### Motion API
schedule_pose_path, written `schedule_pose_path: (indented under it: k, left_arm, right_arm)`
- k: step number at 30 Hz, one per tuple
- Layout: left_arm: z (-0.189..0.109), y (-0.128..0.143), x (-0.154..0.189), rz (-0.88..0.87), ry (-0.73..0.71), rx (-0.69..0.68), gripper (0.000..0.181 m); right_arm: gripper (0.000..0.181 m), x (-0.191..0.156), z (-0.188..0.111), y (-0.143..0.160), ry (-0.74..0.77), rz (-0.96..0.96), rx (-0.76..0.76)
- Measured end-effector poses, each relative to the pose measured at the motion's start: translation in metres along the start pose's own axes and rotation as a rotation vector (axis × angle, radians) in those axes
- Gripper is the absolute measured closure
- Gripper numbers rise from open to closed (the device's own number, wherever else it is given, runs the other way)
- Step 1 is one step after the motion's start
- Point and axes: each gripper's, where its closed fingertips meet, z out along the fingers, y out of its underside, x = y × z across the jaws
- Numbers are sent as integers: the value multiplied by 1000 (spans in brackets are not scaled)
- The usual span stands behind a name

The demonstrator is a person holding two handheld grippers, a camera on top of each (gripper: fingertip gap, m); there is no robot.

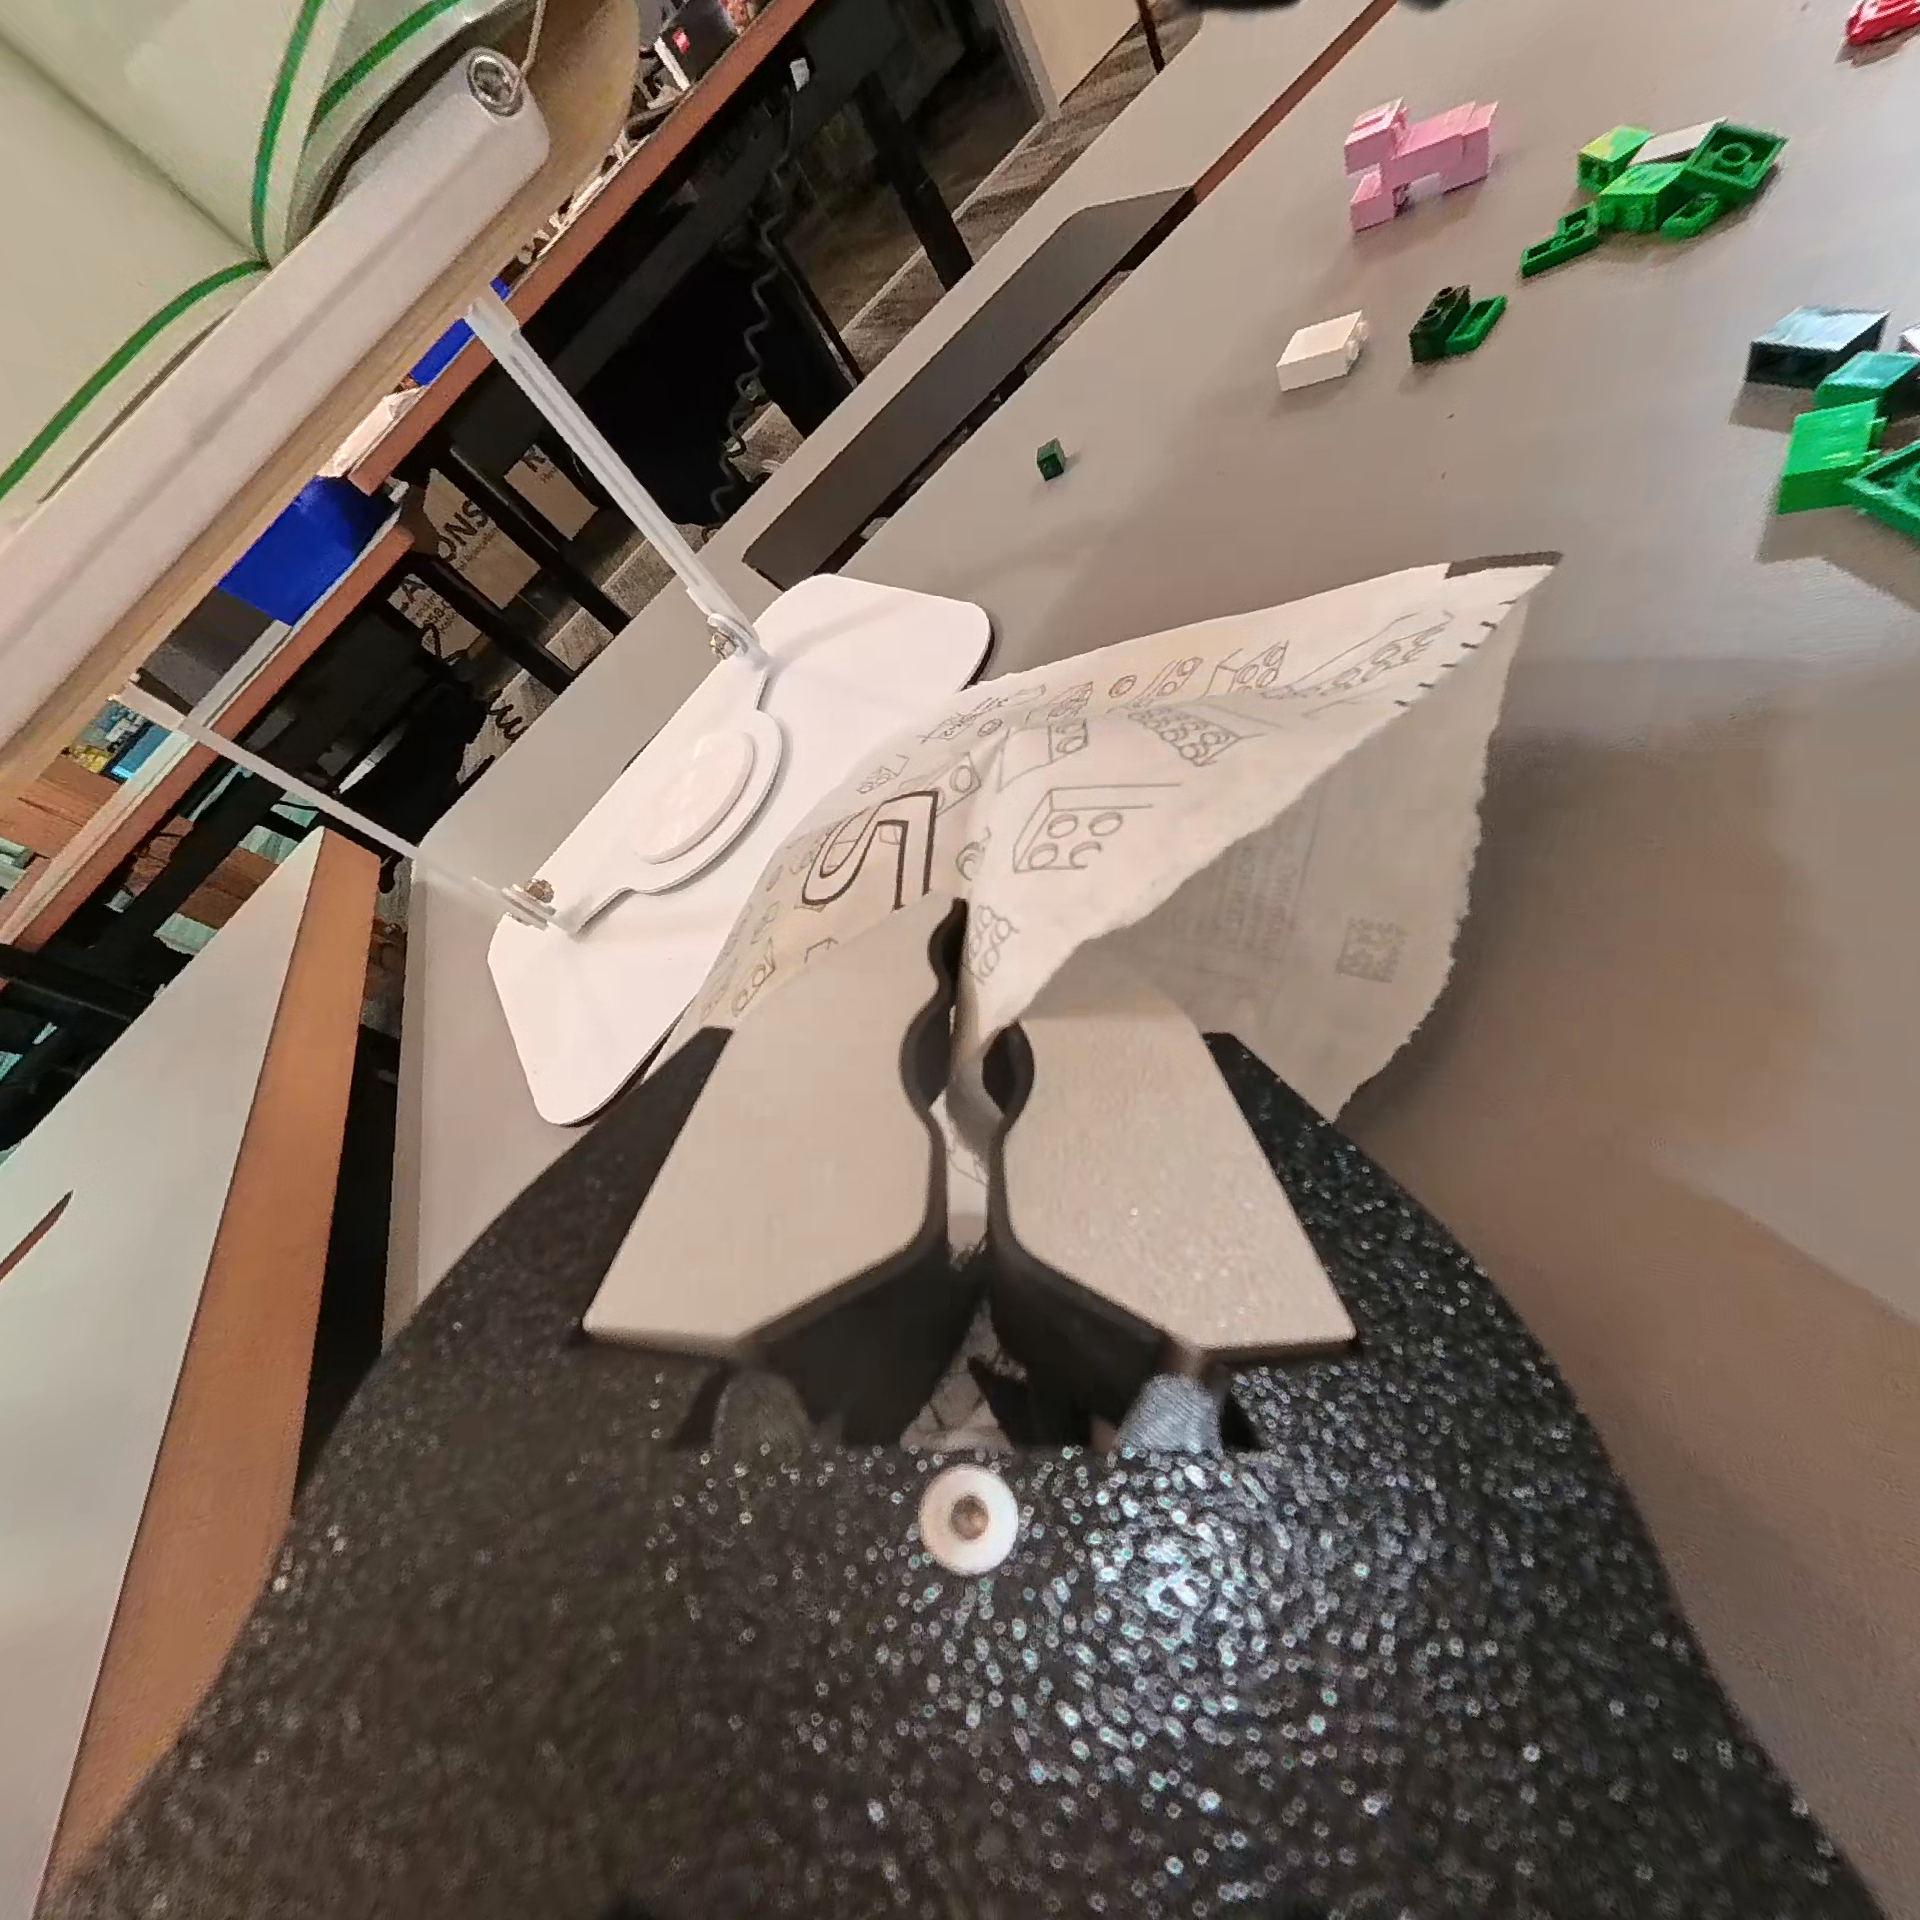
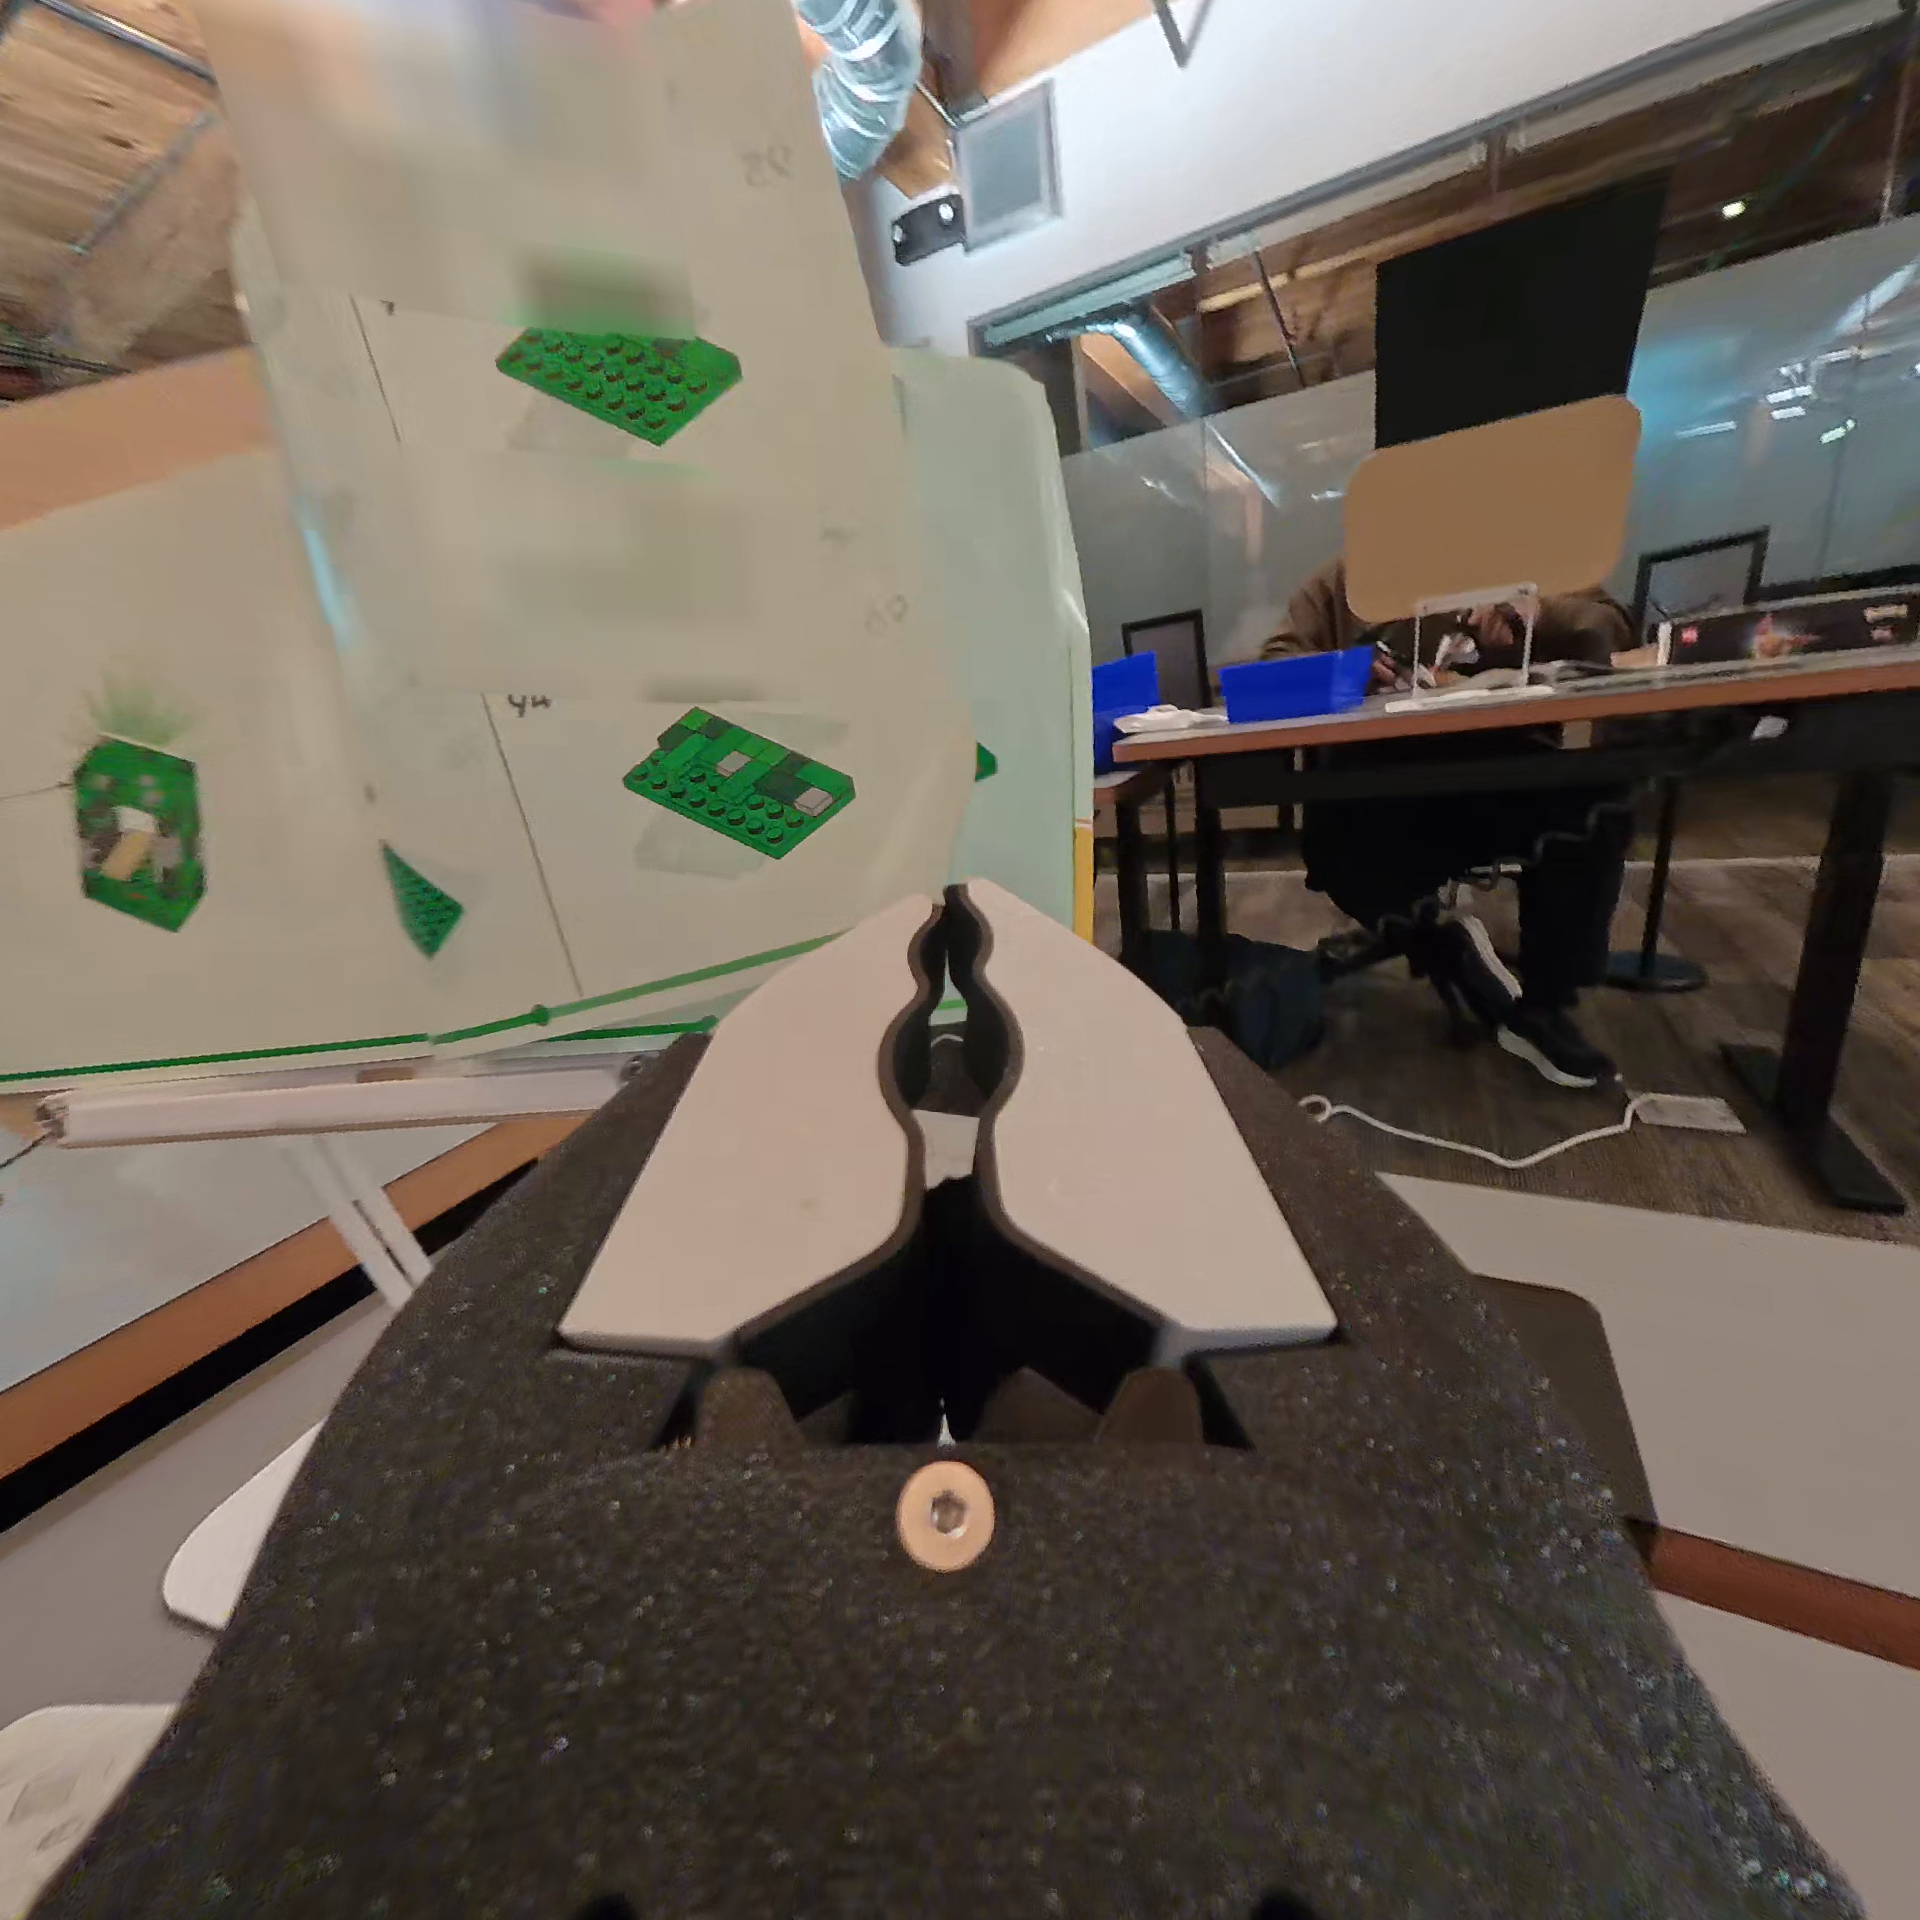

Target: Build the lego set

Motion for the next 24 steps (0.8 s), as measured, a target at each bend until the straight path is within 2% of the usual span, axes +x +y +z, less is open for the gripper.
schedule_pose_path:
  k: [8,18,19,20,24]
  left_arm:
    - [0,0,0,1,2,-2,181]
    - [0,0,0,5,0,-3,181]
    - [0,0,0,4,1,-3,181]
    - [0,0,0,3,1,-3,181]
    - [0,0,0,4,3,-4,181]
  right_arm:
    - [181,22,21,29,99,105,-86]
    - [181,25,38,43,105,195,-141]
    - [180,26,38,43,115,189,-143]
    - [165,27,38,43,128,182,-141]
    - [163,27,37,40,126,179,-133]
